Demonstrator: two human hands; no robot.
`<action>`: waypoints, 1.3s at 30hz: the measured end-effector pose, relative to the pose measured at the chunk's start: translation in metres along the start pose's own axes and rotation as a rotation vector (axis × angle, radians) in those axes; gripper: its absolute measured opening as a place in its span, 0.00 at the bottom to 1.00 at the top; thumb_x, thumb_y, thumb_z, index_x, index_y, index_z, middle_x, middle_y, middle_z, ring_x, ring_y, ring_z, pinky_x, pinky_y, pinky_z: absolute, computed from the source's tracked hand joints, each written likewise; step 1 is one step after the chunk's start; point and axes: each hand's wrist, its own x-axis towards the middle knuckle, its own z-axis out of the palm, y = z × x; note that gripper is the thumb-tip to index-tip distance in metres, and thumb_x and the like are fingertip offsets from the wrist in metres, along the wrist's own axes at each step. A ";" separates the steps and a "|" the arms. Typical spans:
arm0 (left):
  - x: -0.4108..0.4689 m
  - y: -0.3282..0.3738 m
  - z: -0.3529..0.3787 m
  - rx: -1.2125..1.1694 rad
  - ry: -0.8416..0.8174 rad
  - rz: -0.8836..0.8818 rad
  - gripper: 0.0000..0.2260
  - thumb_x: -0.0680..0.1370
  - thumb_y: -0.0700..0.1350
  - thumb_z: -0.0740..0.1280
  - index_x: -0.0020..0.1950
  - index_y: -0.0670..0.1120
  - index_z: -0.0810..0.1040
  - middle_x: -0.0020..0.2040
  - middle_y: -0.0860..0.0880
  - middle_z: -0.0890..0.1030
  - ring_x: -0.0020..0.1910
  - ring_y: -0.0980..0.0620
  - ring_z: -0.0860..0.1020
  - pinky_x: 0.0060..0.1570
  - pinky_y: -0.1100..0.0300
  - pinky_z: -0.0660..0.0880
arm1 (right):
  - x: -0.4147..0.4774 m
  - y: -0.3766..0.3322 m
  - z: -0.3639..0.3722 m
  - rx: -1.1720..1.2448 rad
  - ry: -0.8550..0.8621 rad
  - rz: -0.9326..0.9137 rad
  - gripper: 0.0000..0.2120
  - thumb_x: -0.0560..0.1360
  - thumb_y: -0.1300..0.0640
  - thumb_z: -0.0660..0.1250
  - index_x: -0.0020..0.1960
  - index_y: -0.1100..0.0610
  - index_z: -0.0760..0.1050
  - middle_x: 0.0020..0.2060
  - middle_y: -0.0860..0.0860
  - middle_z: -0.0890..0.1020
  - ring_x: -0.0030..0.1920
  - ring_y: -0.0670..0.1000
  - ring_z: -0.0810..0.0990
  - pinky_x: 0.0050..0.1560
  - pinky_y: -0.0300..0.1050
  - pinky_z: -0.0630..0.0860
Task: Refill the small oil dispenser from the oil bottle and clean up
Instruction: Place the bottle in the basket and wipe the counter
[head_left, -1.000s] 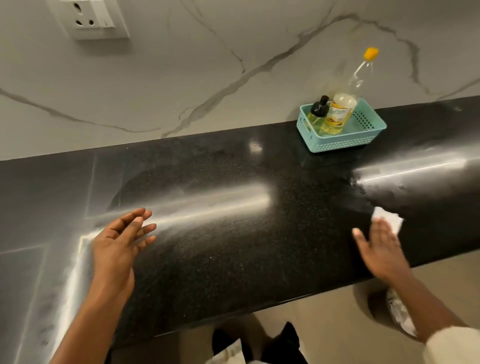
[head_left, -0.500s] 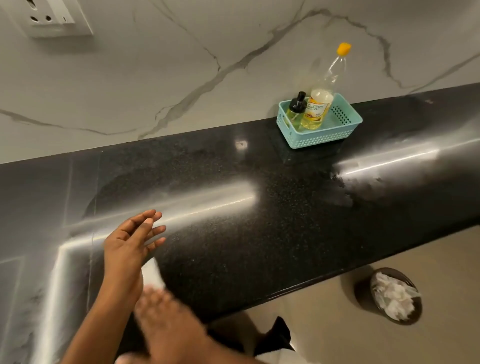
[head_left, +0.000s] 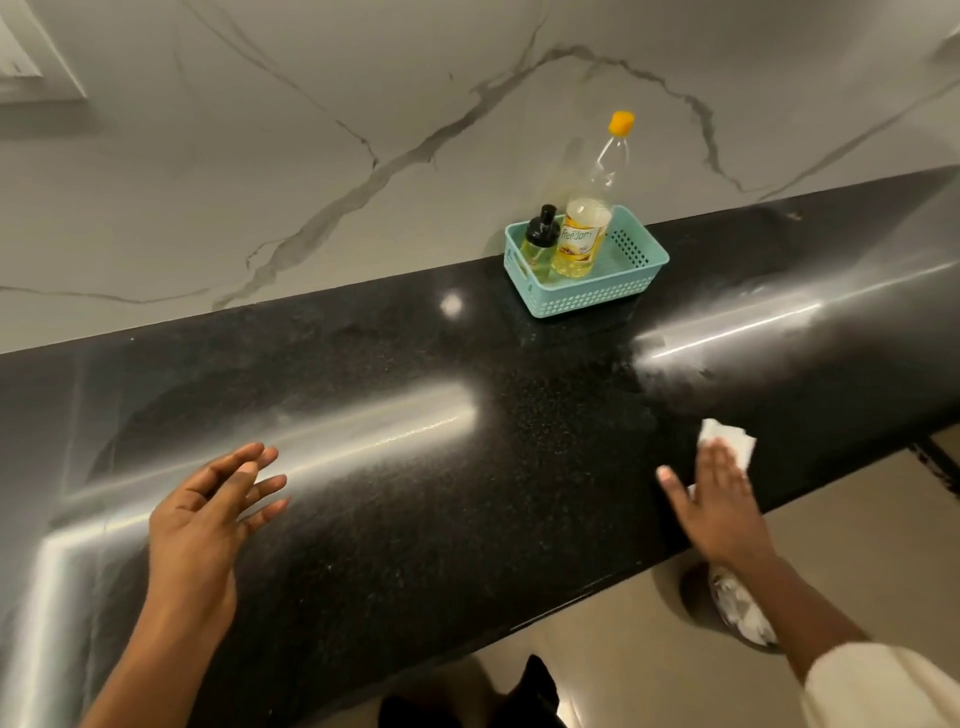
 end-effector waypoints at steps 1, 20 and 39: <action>0.000 -0.001 -0.002 -0.001 -0.001 0.007 0.13 0.87 0.40 0.64 0.69 0.42 0.82 0.62 0.47 0.88 0.60 0.43 0.87 0.53 0.49 0.86 | 0.021 0.011 -0.008 0.040 -0.001 0.071 0.61 0.69 0.16 0.33 0.86 0.60 0.44 0.86 0.59 0.47 0.86 0.56 0.45 0.85 0.58 0.46; 0.001 -0.007 0.018 -0.019 -0.033 0.006 0.17 0.87 0.44 0.60 0.75 0.42 0.76 0.66 0.47 0.85 0.51 0.53 0.89 0.46 0.53 0.88 | -0.111 -0.310 0.117 -0.176 -0.374 -1.296 0.44 0.84 0.30 0.48 0.85 0.62 0.48 0.86 0.59 0.51 0.86 0.55 0.47 0.85 0.55 0.45; -0.030 -0.053 0.007 -0.055 0.184 -0.246 0.15 0.88 0.43 0.60 0.58 0.53 0.86 0.57 0.55 0.89 0.46 0.56 0.90 0.40 0.52 0.88 | 0.182 -0.030 -0.054 0.058 -0.034 0.019 0.53 0.78 0.23 0.40 0.85 0.65 0.44 0.85 0.63 0.47 0.86 0.60 0.47 0.85 0.59 0.46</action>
